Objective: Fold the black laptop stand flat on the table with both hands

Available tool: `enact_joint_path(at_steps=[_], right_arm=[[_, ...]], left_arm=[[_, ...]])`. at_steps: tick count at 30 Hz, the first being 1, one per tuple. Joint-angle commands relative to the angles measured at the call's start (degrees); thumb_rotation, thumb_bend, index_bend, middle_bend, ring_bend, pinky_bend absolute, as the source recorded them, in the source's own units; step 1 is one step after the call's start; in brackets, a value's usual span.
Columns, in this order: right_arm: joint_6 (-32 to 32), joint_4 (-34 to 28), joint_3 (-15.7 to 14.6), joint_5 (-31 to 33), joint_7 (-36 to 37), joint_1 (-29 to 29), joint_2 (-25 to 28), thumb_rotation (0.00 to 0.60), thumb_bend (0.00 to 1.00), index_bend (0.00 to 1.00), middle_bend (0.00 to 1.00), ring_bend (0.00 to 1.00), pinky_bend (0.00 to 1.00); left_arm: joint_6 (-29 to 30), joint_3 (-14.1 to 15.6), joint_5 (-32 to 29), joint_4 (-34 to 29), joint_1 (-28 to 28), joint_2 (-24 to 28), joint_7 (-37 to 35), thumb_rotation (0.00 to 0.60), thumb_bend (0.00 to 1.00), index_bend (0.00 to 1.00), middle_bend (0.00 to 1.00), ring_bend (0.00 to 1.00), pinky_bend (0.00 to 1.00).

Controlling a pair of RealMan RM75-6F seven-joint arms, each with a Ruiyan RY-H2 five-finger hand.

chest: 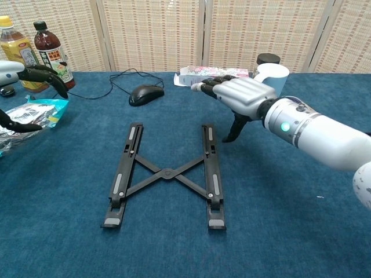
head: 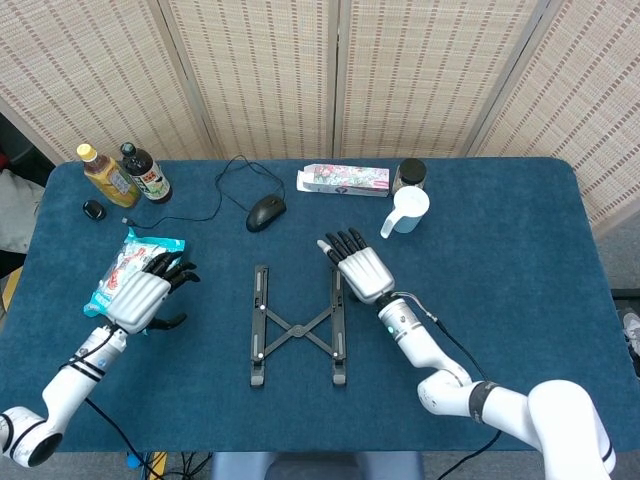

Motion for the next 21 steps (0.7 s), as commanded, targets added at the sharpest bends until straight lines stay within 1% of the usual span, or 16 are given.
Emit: enact_joint_path(at_steps=[1, 3, 6, 9, 15, 21], right_arm=[[1.5, -3.2, -1.0, -1.4, 0.8, -1.0, 2.9, 0.6, 0.03, 0.0, 0.04, 0.0, 0.0], [2.4, -5.2, -1.3, -2.0, 1.1, -1.4, 4.4, 0.6, 0.03, 0.0, 0.04, 0.0, 0.0], [3.4, -7.6, -1.6, -2.8, 1.2, -1.8, 6.2, 0.6, 0.01, 0.0, 0.04, 0.0, 0.0], [4.0, -9.3, -1.9, -3.3, 0.5, -1.8, 7.7, 0.6, 0.0, 0.0, 0.04, 0.0, 0.0], [3.7, -10.4, -2.5, -3.0, -0.8, -1.8, 8.3, 0.6, 0.0, 0.0, 0.03, 0.0, 0.0], [2.6, -10.1, -3.9, -3.0, -2.1, -1.5, 6.9, 0.6, 0.0, 0.0, 0.03, 0.0, 0.0]], left_arm=[[-2.1, 0.3, 1.4, 3.8, -2.2, -2.4, 1.4, 0.6, 0.22, 0.21, 0.13, 0.03, 0.05], [-2.7, 0.5, 2.3, 5.7, -3.2, -3.8, 1.8, 0.6, 0.2, 0.17, 0.11, 0.02, 0.05], [-3.6, 0.9, 3.3, 7.9, -4.4, -5.8, 2.4, 0.6, 0.13, 0.1, 0.05, 0.0, 0.02], [-4.1, 1.2, 3.9, 9.4, -5.4, -7.7, 2.5, 0.6, 0.11, 0.05, 0.02, 0.0, 0.01], [-5.4, 1.4, 4.2, 11.3, -7.1, -10.7, 2.4, 0.6, 0.11, 0.03, 0.02, 0.0, 0.01], [-5.9, 1.9, 4.3, 13.5, -8.1, -13.5, 1.8, 0.6, 0.11, 0.03, 0.02, 0.0, 0.01]])
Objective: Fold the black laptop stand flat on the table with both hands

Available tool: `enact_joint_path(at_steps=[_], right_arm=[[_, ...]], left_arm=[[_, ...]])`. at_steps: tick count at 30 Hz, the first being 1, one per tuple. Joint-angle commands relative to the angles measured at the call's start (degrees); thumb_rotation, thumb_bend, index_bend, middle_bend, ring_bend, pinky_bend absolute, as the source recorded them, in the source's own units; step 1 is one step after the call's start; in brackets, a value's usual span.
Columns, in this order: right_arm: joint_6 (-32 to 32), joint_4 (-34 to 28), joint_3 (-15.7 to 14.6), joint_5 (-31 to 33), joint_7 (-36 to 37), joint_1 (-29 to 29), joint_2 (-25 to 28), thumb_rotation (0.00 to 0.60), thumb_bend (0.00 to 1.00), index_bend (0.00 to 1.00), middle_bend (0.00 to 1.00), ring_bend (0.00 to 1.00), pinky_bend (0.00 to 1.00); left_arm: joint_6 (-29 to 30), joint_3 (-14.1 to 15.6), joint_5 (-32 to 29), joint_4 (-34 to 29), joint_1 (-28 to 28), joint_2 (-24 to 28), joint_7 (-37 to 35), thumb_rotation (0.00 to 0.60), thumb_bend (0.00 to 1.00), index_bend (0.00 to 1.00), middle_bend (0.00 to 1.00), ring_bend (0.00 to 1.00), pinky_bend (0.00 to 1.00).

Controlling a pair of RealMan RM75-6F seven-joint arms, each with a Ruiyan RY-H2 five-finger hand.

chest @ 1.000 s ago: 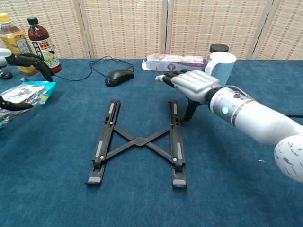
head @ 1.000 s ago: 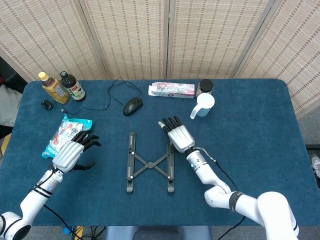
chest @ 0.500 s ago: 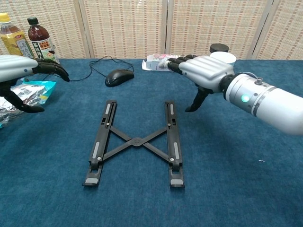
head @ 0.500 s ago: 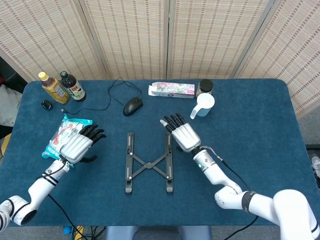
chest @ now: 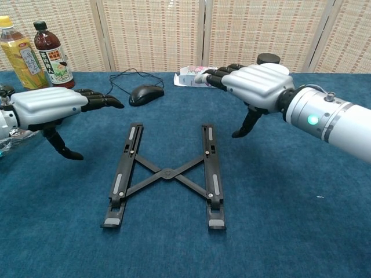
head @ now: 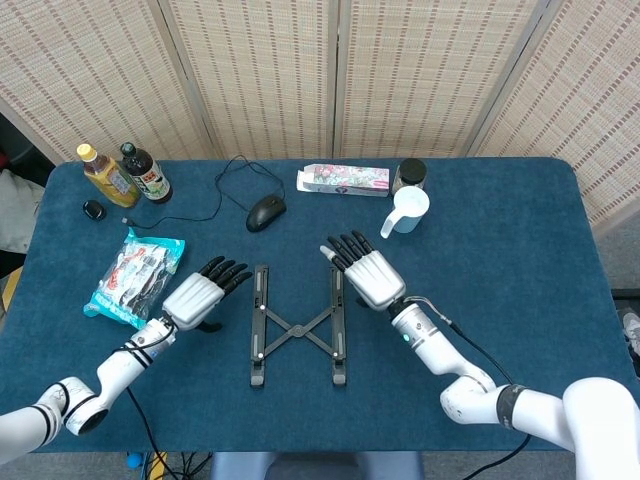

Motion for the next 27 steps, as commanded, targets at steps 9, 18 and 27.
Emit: enact_joint_path(at_steps=[9, 18, 27], right_arm=[[0.5, 0.4, -0.8, -0.5, -1.5, 0.4, -2.0, 0.6, 0.0, 0.0, 0.01, 0.0, 0.0], [0.4, 1.1, -1.2, 0.4, -1.3, -0.2, -2.6, 0.6, 0.0, 0.0, 0.0, 0.0, 0.0], [-0.1, 2.1, -1.8, 0.6, -0.5, -0.5, -3.1, 0.6, 0.0, 0.0, 0.0, 0.0, 0.0]], left_arm=[[0.4, 0.9, 0.0, 5.3, -0.9, -6.0, -3.6, 0.6, 0.11, 0.02, 0.01, 0.0, 0.01], [0.5, 0.9, -0.8, 8.3, -1.2, -8.9, -6.1, 0.6, 0.11, 0.0, 0.0, 0.0, 0.01], [-0.1, 1.3, -1.4, 9.1, -1.5, -9.7, -6.5, 0.6, 0.11, 0.0, 0.0, 0.0, 0.01]])
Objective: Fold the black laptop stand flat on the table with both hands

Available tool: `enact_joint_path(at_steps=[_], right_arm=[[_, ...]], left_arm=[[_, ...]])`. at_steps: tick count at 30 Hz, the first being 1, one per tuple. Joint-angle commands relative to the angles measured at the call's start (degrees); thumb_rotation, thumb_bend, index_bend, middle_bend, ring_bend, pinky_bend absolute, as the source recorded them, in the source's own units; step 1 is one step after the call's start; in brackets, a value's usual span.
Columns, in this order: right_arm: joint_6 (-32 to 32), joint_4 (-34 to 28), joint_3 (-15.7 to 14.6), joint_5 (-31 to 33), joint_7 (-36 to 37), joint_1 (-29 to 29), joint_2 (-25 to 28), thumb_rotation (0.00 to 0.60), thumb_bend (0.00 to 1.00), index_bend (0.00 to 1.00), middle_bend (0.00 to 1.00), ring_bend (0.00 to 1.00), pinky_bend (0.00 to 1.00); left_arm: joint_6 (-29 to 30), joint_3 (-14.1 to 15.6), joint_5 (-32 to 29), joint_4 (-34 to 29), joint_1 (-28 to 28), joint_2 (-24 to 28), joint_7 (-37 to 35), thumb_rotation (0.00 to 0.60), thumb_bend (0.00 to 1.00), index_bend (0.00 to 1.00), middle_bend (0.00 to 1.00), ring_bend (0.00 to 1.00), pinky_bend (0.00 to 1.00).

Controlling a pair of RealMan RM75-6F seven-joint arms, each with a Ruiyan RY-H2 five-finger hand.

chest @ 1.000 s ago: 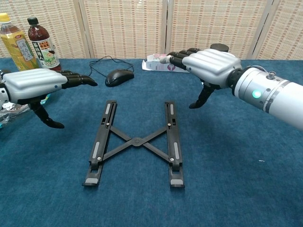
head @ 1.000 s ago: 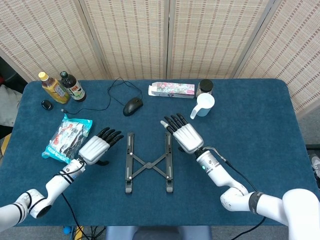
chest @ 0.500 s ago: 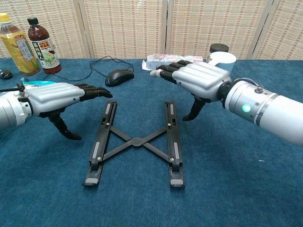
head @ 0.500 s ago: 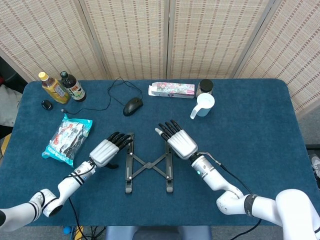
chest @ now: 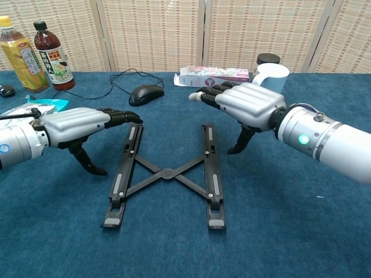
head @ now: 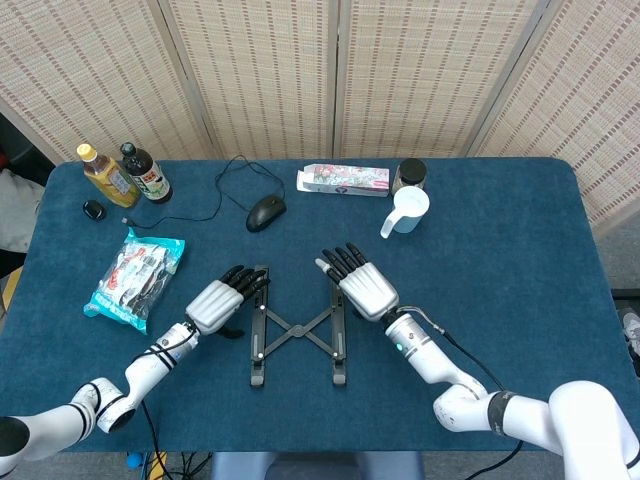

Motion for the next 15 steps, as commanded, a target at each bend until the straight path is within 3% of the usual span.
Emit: enact_joint_path(at_steps=[1, 15], right_arm=[[-0.1, 0.3, -0.2, -0.1, 0.2, -0.1, -0.1, 0.6, 0.0, 0.0, 0.0, 0.0, 0.0], [-0.3, 5.4, -0.7, -1.3, 1.0, 0.7, -4.2, 0.6, 0.0, 0.0, 0.0, 0.0, 0.0]], left_arm=[[0.1, 0.0, 0.0, 0.0, 0.0, -0.1, 0.1, 0.6, 0.11, 0.0, 0.0, 0.0, 0.01], [-0.6, 0.2, -0.6, 0.2, -0.7, -0.9, 0.3, 0.6, 0.11, 0.0, 0.0, 0.0, 0.01]])
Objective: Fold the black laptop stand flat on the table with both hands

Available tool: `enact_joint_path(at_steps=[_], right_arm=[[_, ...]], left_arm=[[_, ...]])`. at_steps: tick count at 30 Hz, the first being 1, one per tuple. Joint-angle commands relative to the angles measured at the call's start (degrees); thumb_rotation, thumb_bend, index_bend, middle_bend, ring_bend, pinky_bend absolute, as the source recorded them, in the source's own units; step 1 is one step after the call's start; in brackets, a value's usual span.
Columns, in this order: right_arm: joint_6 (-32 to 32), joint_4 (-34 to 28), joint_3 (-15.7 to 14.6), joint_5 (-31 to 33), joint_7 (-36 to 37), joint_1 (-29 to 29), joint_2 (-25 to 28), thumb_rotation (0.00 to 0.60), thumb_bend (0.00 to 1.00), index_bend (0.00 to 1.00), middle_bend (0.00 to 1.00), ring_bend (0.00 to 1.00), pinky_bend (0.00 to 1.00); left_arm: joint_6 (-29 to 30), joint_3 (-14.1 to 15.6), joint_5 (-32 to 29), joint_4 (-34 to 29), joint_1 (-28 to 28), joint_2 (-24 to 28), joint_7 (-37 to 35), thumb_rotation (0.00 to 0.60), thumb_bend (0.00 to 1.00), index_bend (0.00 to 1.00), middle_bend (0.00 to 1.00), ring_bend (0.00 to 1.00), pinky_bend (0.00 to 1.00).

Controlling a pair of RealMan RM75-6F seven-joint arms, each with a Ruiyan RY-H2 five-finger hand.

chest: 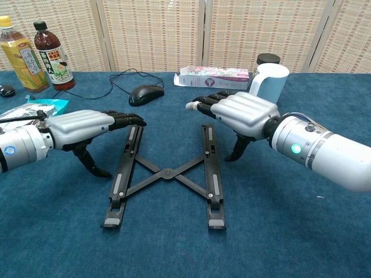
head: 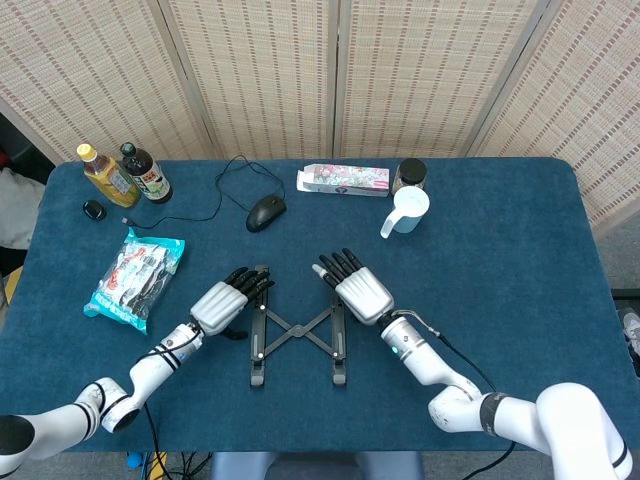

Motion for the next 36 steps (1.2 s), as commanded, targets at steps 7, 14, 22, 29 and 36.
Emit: enact_joint_path(at_steps=[7, 14, 22, 29, 36], right_arm=[[0.7, 3.7, -0.5, -1.9, 1.2, 0.7, -3.0, 0.6, 0.0, 0.0, 0.0, 0.0, 0.0], [2.2, 7.1, -0.7, -3.8, 3.6, 1.0, -5.5, 0.6, 0.0, 0.0, 0.0, 0.0, 0.0], [3.9, 9.4, -0.3, -5.1, 5.4, 1.4, -7.4, 0.6, 0.0, 0.0, 0.0, 0.0, 0.0], [4.4, 10.4, 0.3, -5.7, 5.9, 2.2, -8.7, 0.6, 0.0, 0.0, 0.0, 0.0, 0.0], [4.8, 11.3, 1.0, -6.1, 6.0, 3.0, -10.0, 0.6, 0.0, 0.0, 0.0, 0.0, 0.0]], left_arm=[[-0.2, 0.0, -0.3, 0.1, -0.2, -0.2, -0.1, 0.6, 0.11, 0.0, 0.0, 0.0, 0.01], [-0.8, 0.2, -0.5, 0.0, -0.5, -0.3, -0.4, 0.6, 0.11, 0.0, 0.0, 0.0, 0.01], [-1.1, 0.3, -0.6, -0.4, -0.8, -0.1, -0.3, 0.6, 0.11, 0.0, 0.0, 0.0, 0.01], [-1.0, 0.2, -0.4, -0.9, -1.2, 0.0, -0.3, 0.6, 0.11, 0.0, 0.0, 0.0, 0.01], [-1.2, 0.2, -0.2, -1.8, -1.9, 0.4, -0.2, 0.6, 0.11, 0.0, 0.0, 0.0, 0.01]])
